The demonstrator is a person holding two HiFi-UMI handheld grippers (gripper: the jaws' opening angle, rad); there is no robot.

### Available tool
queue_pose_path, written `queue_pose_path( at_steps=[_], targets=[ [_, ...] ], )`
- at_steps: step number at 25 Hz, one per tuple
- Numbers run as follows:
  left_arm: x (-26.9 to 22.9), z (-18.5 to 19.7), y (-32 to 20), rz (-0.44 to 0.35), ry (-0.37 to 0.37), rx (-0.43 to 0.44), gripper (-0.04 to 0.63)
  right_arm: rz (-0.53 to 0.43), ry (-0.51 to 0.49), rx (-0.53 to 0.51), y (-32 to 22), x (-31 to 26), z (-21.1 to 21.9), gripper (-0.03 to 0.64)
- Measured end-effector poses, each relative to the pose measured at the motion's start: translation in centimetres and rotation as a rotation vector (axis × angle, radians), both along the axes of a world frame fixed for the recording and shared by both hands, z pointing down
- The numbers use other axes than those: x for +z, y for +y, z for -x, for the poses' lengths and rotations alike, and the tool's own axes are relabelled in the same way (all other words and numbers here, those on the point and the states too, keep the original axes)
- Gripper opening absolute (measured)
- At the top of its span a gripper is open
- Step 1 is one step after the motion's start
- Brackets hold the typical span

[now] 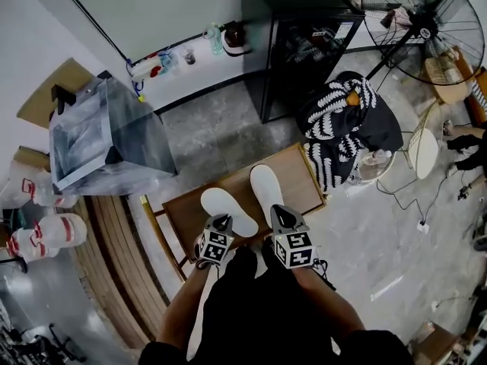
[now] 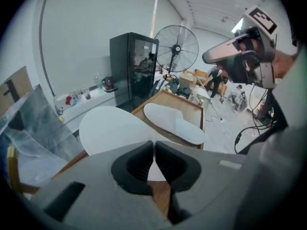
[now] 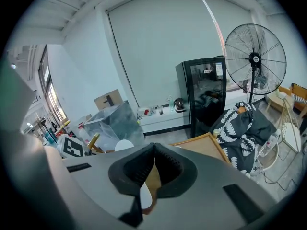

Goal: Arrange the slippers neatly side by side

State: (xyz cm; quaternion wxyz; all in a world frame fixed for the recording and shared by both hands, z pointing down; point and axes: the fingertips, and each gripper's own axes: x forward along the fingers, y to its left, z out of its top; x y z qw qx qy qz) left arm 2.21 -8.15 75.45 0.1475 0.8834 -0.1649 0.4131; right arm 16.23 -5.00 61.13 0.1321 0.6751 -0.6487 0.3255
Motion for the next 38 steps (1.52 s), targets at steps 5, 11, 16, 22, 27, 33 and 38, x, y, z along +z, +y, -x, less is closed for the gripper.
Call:
queue_pose_path(
  at_steps=[5, 11, 16, 22, 27, 33, 38],
  targets=[
    [1.1, -1.9, 1.0, 0.033, -0.012, 0.098, 0.028, 0.013, -0.001, 0.032, 0.9, 0.5, -1.4, 0.014],
    [2.9, -3.7, 2.0, 0.075, -0.060, 0.175, 0.028, 0.027, -0.007, 0.061, 1.7, 1.2, -3.0, 0.014],
    [4.4, -4.8, 2.0, 0.092, -0.088, 0.198, 0.028, 0.037, -0.013, 0.075, 1.9, 1.6, -3.7, 0.014],
    [5.8, -5.9, 0.6, 0.099, -0.099, 0.168, 0.028, 0.044, -0.021, 0.084, 1.3, 2.1, -4.6, 0.014],
    [6.4, -5.8, -0.4, 0.121, -0.126, 0.121, 0.028, 0.054, -0.027, 0.081, 0.9, 2.5, -5.1, 0.014],
    [6.9, -5.8, -0.6, 0.136, -0.136, 0.114, 0.028, 0.058, -0.033, 0.077, 0.5, 2.9, -5.1, 0.014],
    [7.4, -6.4, -0.7, 0.120, -0.120, 0.105, 0.028, 0.059, -0.033, 0.067, 0.4, 3.1, -5.0, 0.014]
  ],
)
